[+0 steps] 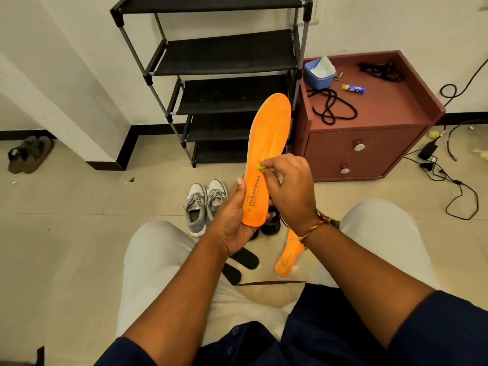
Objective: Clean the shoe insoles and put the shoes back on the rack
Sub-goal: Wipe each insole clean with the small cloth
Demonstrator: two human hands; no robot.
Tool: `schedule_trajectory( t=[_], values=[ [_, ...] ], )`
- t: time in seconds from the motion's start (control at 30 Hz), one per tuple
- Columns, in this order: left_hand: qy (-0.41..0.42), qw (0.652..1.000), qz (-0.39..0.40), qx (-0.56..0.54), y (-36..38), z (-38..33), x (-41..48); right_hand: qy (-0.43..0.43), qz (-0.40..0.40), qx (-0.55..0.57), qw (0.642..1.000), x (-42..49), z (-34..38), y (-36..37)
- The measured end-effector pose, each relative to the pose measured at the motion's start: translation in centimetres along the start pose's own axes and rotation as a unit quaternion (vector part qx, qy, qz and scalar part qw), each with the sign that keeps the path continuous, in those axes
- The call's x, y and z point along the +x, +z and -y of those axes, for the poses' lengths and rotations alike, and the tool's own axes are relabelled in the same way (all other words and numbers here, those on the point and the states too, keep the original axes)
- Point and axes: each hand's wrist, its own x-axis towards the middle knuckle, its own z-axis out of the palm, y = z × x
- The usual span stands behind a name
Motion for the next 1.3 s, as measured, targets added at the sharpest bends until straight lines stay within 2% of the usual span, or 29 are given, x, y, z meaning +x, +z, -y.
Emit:
schedule_trajectory(
  t=[0.1,0.17,0.2,0.27,0.4,0.57,0.7,0.87,1.03,1.13,1.23,1.3],
  values=[
    [-0.006,1.0,0.012,0.015,-0.2,0.3,0.1,0.142,0.003,0.129,0.981,0.1,-0.2,0.0],
    [-0.014,1.0,0.018,0.019,-0.3,0.3,0.1,0.225,0.028,0.241,0.944,0.2,-0.3,-0.2],
    [-0.016,0.999,0.021,0.024,-0.4,0.3,0.1,0.252,0.034,0.283,0.925,0.3,-0.4,-0.4],
    [-0.018,0.999,0.022,0.047,-0.3,0.2,0.1,0.265,0.028,0.302,0.915,0.3,-0.7,-0.6],
    [-0.013,0.998,0.01,0.053,-0.4,-0.1,0.4,0.238,0.031,0.278,0.93,0.0,-1.0,-0.3],
    [-0.023,0.999,-0.015,-0.021,-0.8,-0.7,0.9,0.174,0.059,0.239,0.953,-0.4,-0.4,0.2],
    [-0.011,0.998,-0.026,-0.061,-1.2,-1.0,1.2,0.087,0.083,0.17,0.978,-0.6,-0.3,0.2],
    [0.002,0.995,-0.023,-0.101,-0.8,-0.8,1.1,0.013,0.111,0.118,0.987,-1.1,0.5,0.2],
    [0.006,0.995,-0.043,-0.091,-0.4,-0.4,1.0,-0.036,0.07,-0.02,0.997,-1.9,1.2,1.0],
    [-0.003,0.994,-0.056,-0.09,0.0,-0.6,0.7,-0.06,0.075,-0.009,0.995,-2.2,2.0,1.3],
    [-0.009,0.994,-0.063,-0.093,0.0,-0.6,0.4,-0.085,0.113,0.041,0.989,-2.8,3.0,1.4],
    [-0.011,0.995,-0.058,-0.086,0.1,-0.5,0.3,-0.114,0.133,0.022,0.984,-2.5,3.1,0.9]
  ],
)
